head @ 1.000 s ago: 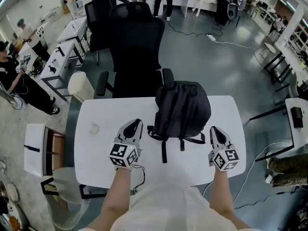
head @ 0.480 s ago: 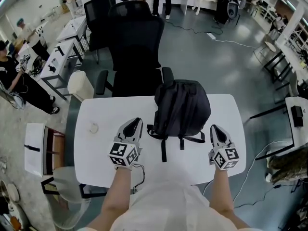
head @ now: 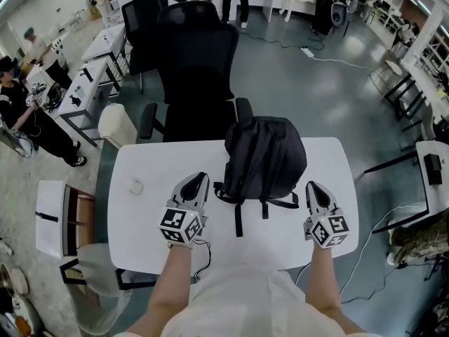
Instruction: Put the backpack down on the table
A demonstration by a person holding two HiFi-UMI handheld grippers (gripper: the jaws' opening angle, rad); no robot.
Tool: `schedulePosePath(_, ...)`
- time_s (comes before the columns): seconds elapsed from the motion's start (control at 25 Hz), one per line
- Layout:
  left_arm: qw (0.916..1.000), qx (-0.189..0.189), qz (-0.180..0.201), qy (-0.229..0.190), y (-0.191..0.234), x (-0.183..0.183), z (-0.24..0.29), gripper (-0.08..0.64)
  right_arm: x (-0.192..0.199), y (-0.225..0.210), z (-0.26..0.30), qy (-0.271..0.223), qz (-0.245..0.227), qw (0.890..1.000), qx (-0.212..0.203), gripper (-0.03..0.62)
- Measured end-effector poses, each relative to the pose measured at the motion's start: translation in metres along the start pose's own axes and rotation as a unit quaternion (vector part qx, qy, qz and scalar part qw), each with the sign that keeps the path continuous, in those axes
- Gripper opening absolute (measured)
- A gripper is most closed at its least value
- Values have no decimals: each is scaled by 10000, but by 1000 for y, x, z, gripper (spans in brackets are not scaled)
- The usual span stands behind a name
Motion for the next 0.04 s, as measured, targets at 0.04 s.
schedulePosePath(0.04, 10000, 4, 4, -2, -1, -1, 0, 44, -1, 0, 0, -4, 1, 10000, 0, 17)
Point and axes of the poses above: the fingertips, and each gripper's own axes: z forward along the fingers, y to its left, x out of its underside, the point moved 2 cm from there along -z, backward along the fingers, and after that the axes turned 9 degrees about x, right-handed, at the moved point
